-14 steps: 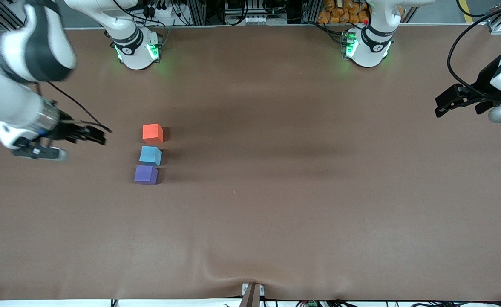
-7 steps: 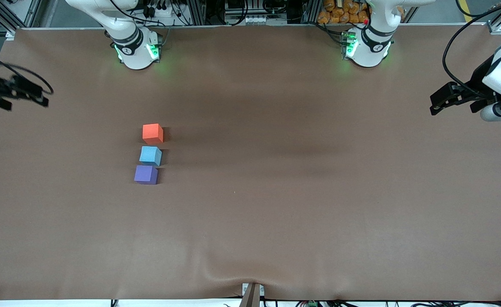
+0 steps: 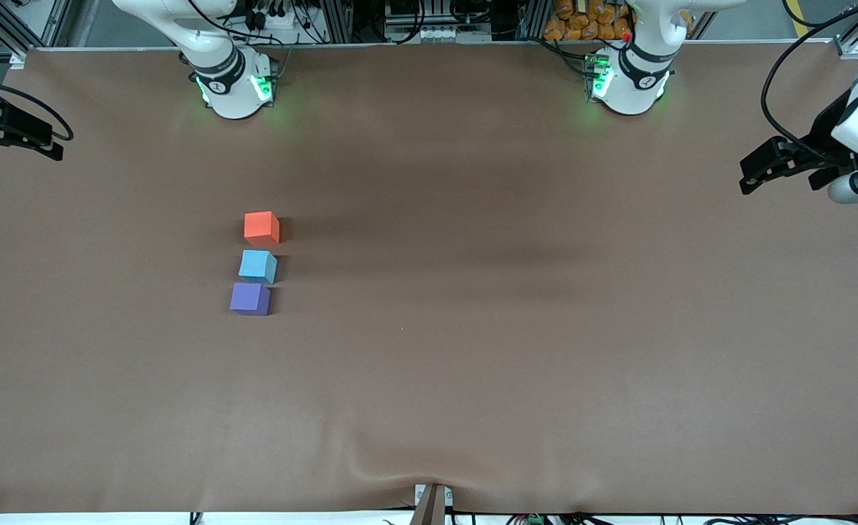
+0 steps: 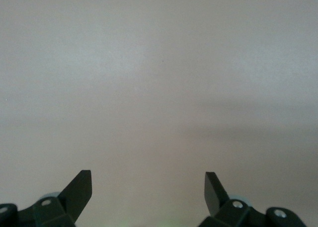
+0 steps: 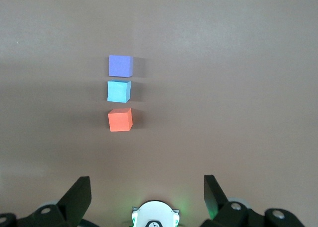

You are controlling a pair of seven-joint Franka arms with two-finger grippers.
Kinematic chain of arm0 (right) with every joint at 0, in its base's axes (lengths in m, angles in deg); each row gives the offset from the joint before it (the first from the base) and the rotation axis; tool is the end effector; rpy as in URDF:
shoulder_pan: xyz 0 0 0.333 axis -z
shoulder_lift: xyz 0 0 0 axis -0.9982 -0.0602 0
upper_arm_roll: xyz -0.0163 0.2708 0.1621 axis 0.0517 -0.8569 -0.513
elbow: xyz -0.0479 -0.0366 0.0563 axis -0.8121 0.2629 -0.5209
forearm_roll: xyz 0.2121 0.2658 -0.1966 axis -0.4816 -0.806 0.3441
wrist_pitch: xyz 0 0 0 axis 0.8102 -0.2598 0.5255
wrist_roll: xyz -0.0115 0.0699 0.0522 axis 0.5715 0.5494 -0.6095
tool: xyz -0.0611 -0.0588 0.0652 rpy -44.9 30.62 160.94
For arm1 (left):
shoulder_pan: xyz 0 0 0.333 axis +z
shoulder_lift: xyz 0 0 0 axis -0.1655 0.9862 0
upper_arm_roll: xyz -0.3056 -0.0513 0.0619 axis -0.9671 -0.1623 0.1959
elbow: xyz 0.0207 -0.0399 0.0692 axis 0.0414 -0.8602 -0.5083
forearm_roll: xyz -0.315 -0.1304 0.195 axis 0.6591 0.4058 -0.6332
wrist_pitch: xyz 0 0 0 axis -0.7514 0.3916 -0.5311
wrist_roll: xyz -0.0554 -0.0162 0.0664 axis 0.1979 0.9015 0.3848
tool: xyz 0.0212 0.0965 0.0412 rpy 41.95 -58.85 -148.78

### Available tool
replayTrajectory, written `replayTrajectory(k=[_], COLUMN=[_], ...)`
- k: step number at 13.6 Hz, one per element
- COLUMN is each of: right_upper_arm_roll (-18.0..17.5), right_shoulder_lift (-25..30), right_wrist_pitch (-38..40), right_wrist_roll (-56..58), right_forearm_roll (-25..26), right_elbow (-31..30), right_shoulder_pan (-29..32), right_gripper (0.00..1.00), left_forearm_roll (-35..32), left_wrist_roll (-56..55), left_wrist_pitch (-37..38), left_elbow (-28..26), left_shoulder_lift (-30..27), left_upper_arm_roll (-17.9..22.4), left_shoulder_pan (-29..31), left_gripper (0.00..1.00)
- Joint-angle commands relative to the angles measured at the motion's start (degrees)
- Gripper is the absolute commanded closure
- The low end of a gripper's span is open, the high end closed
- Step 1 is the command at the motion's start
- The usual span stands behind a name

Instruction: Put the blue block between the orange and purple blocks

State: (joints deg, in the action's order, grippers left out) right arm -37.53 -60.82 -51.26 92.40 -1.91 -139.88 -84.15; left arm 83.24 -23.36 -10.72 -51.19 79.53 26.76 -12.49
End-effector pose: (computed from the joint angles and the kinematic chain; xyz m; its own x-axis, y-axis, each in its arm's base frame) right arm 0.5303 -0.0172 0.6713 0.9906 0.0381 -0.1315 0.0336 -0.9988 -0.0364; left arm 0.5482 -0.0689 0.6484 0.9987 0.0503 0.0015 0.0504 -0.9986 -0.0188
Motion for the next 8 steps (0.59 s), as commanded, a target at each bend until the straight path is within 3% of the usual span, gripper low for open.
replayTrajectory(k=[1,8], right_upper_arm_roll=[-0.98,-0.98], right_shoulder_lift=[-0.25,-0.52], right_wrist_pitch=[0.92,0.83], right_wrist_roll=[-1.66,-1.66], right_forearm_roll=[0.61,0.78], right_elbow=[0.77,0.59], right_shoulder_pan=[0.94,0.94], right_gripper=[0.0,0.0], left_forearm_roll=[0.69,1.57], left_wrist_roll=[0.47,0.3], left_wrist_pitch=[1.62,4.26], left_elbow=[-1.56,1.43], left_shoulder_lift=[-1.79,-1.71], left_upper_arm_roll=[-0.47,-0.03], left_shoulder_pan=[0.24,0.59], left_gripper=[0.0,0.0])
